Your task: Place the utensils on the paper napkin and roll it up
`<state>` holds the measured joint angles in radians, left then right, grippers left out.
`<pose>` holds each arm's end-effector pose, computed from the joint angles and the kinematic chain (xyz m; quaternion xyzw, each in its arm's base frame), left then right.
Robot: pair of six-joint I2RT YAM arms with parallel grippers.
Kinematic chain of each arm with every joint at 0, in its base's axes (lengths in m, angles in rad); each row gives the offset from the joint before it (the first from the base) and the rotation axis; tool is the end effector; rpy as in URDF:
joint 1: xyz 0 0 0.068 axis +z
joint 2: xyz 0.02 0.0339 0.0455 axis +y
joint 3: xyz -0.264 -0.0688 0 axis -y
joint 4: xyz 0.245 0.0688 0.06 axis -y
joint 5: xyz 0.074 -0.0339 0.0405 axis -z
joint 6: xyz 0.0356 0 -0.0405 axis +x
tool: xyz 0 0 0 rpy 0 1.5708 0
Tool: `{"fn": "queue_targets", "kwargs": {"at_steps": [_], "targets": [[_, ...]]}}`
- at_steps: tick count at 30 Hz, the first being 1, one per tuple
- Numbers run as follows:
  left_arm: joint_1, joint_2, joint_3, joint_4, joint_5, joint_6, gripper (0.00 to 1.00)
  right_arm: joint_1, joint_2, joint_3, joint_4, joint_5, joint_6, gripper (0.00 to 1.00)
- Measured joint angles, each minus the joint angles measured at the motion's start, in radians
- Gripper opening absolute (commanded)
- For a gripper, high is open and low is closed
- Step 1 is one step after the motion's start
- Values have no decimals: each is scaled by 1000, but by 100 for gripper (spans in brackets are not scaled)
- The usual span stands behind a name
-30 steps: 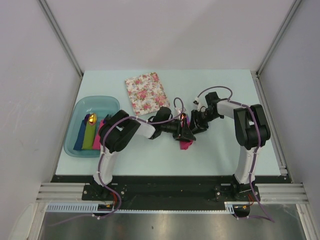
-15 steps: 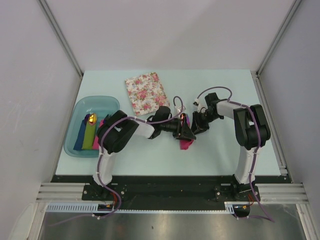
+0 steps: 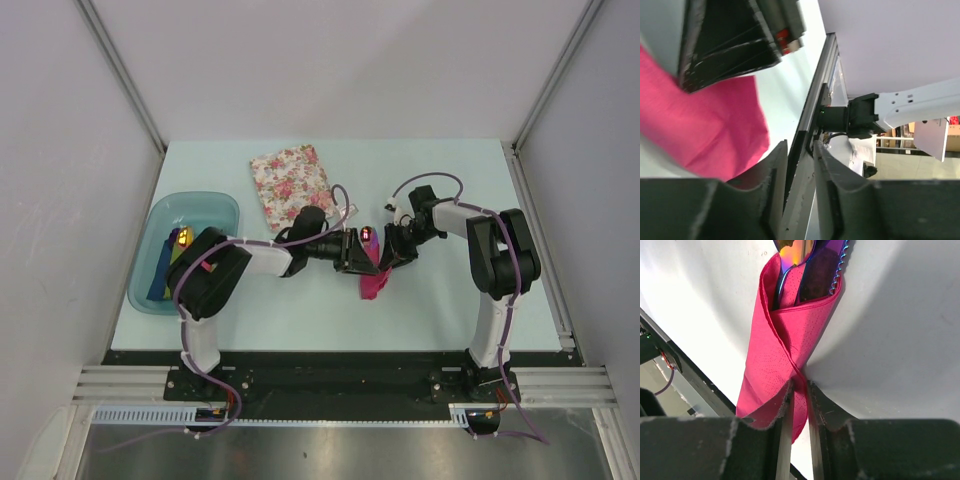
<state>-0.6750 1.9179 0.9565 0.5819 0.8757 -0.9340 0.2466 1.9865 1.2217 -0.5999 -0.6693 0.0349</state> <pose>0.2867 -0.2645 0.1593 0.1391 0.7741 -0.6095 0.0995 0.3493 0.1107 0.1289 -0.1329 0.9307 0.3371 0.0504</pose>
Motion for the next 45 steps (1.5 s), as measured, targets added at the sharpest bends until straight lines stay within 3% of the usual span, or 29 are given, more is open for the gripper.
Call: {"fn": "queue_targets", "kwargs": {"at_steps": [16, 29, 38, 45], "targets": [[-7, 185, 25, -177, 57, 46, 23, 0, 0, 0, 0, -1, -4, 22], [-3, 208, 70, -247, 86, 87, 19, -34, -85, 5, -4, -63, 33, 36], [-3, 208, 86, -282, 87, 105, 24, 32, -145, 31, 30, -110, 84, 31], [-3, 208, 92, -280, 100, 105, 36, 43, -89, -5, 3, -74, 30, 27]]}}
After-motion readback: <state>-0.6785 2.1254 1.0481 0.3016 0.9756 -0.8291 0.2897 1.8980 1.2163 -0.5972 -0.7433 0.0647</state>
